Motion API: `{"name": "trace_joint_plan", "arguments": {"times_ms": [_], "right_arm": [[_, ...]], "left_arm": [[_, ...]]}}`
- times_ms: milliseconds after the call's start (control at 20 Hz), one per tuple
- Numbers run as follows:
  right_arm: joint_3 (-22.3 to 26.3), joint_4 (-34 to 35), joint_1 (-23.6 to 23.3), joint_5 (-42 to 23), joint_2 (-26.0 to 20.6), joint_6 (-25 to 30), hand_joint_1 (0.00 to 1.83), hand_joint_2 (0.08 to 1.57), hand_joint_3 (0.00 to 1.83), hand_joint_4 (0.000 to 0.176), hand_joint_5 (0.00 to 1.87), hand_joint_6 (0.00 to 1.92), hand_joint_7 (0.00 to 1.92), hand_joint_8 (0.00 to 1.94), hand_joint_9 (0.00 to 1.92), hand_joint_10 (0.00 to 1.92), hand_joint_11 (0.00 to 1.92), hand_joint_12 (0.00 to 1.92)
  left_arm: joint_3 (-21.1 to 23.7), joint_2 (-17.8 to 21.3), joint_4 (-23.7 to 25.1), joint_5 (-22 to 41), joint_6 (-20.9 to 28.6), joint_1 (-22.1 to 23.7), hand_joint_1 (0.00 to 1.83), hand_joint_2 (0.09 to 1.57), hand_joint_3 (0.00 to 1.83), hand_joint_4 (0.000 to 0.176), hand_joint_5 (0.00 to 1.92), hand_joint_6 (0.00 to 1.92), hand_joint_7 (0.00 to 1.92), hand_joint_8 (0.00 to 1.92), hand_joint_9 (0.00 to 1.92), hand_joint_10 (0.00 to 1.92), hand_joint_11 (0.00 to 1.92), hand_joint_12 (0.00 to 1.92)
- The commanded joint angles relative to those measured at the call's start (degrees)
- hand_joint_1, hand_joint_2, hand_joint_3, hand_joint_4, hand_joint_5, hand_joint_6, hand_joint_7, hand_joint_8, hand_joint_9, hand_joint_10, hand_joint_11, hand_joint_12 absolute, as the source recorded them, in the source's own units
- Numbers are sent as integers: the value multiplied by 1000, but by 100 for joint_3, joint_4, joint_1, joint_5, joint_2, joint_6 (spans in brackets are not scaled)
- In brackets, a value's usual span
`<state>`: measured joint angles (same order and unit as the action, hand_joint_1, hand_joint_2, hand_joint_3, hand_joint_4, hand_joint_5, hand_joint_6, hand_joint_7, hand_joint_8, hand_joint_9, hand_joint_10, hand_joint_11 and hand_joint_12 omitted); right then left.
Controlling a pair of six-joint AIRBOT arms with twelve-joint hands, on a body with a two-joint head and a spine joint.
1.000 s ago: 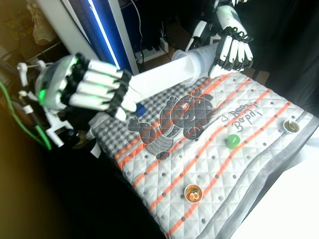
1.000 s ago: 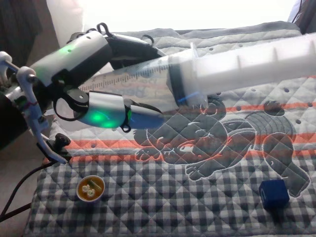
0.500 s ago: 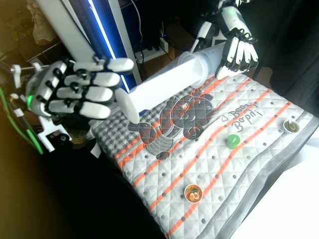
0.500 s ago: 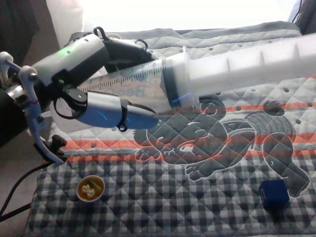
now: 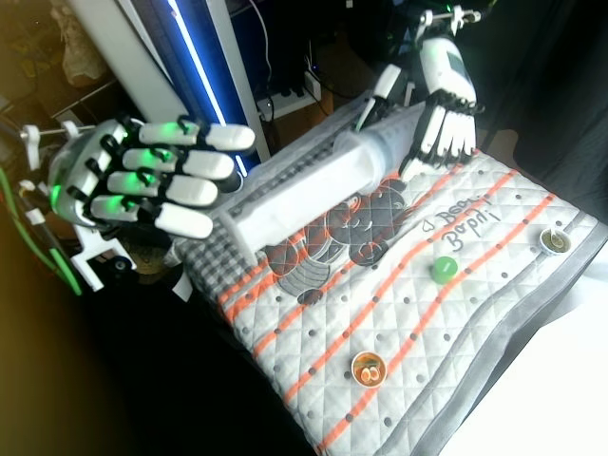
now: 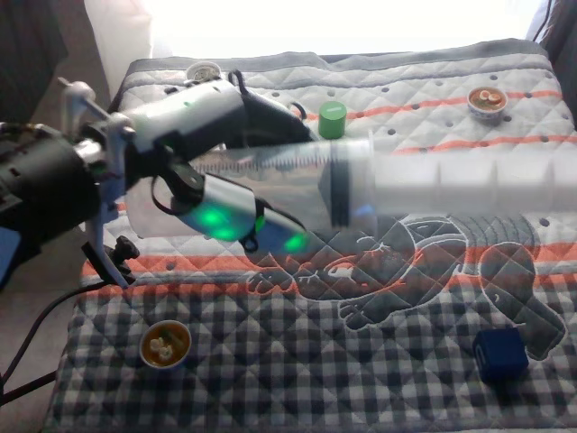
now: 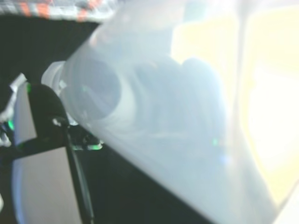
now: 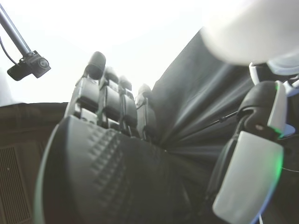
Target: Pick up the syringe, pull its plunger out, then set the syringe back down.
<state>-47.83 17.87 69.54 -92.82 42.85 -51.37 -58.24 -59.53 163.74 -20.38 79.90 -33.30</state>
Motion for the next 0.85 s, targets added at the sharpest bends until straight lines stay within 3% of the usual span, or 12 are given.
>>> {"name": "trace_joint_plan", "arguments": {"times_ms": [0,50,150,200,300,350,400,500,550,600,750,800], "right_arm": [[-31,-27,-57,-697,-4,-20,1084,707,0,63,239,9,161,4,144,15,0,626],[-32,-29,-61,-697,-3,-20,1064,726,4,40,239,5,169,2,161,13,0,689],[-32,-32,-65,-697,-3,-20,1086,723,2,42,257,12,177,4,164,13,0,681],[-32,-34,-65,-697,-3,-20,1082,714,0,58,278,17,193,7,179,16,0,706],[-32,-37,-66,-697,-2,-20,1095,711,0,41,268,11,189,3,173,12,0,709],[-32,-39,-68,-697,-2,-20,1104,720,1,39,273,13,196,6,181,15,0,711],[-32,-40,-71,-697,-2,-20,1106,719,1,33,269,10,195,5,177,13,0,708],[-32,-42,-74,-697,-2,-20,1085,724,3,15,265,8,193,3,175,11,0,712],[-32,-42,-74,-697,-2,-20,1071,719,0,25,264,7,190,2,177,11,0,713],[-32,-41,-74,-697,-2,-20,1074,722,2,35,263,7,185,0,171,8,0,713],[-32,-41,-74,-697,-2,-20,1086,716,0,35,268,6,179,3,163,4,0,678],[-31,-41,-74,-697,-2,-20,1092,724,2,31,267,5,176,1,160,2,0,682]], "left_arm": [[-42,-87,-95,-504,-123,104,1204,1206,0,0,952,1124,651,1399,323,1441,64,1921],[-114,-160,-131,-388,-147,102,1218,1180,0,0,996,1055,703,1322,385,1316,15,1823],[-224,-256,-179,-215,-147,100,1212,1190,2,0,970,1115,685,1311,368,1262,2,1779],[-293,-305,-222,-128,-147,98,1155,1155,0,0,929,1090,649,882,337,1165,0,1723],[-418,-384,-302,13,-147,95,1066,1176,0,0,854,1176,650,323,270,863,0,1556],[-453,-398,-343,44,-147,90,1017,1097,0,0,666,596,584,137,224,601,0,1318],[-468,-402,-365,54,-146,85,1017,1062,0,0,661,291,553,47,238,450,0,1270],[-495,-403,-422,64,-146,77,954,1041,0,0,509,59,313,4,105,226,0,875],[-495,-403,-436,59,-146,71,952,1008,0,14,419,12,209,1,62,136,0,745],[-494,-403,-448,44,-146,66,970,981,0,31,380,2,164,0,51,83,0,783],[-488,-401,-457,24,-146,58,910,928,0,61,217,0,43,0,1,4,0,718],[-482,-399,-461,6,-146,52,913,915,0,61,213,1,53,1,5,2,0,760]]}}
